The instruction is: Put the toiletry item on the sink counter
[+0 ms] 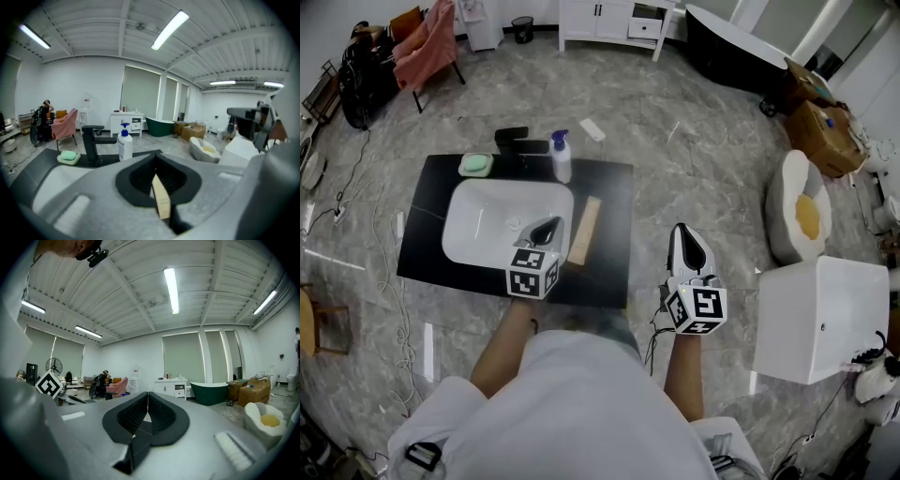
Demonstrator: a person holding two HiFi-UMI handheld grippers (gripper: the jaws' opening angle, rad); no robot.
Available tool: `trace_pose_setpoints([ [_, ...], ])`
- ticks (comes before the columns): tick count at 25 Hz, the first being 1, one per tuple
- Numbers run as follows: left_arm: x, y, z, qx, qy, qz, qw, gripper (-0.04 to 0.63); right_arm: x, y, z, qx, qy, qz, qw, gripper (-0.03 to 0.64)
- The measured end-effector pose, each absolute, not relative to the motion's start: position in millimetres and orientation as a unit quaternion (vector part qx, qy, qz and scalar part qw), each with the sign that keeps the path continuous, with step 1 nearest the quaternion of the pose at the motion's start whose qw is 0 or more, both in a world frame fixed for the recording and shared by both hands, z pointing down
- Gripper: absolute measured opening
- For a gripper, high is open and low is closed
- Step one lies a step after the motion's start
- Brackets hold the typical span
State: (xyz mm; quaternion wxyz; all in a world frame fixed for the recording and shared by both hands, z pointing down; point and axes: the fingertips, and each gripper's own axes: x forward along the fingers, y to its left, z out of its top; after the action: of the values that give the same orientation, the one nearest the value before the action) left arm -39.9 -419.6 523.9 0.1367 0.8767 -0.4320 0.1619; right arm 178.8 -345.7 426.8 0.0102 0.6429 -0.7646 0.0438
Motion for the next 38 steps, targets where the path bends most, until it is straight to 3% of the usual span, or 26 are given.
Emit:
trace_pose_setpoints([
  [23, -76, -403, 412, 0.892, -0.442, 0.085, 0.043, -0.002, 159, -322, 420, 0.650, -0.758, 0.052, 0.004, 0.005],
  [38, -105, -397, 384, 0.886, -0.460, 0.055, 0.030, -0.002, 136, -321, 412, 0.646, -0.763, 0.038, 0.010, 0.005],
])
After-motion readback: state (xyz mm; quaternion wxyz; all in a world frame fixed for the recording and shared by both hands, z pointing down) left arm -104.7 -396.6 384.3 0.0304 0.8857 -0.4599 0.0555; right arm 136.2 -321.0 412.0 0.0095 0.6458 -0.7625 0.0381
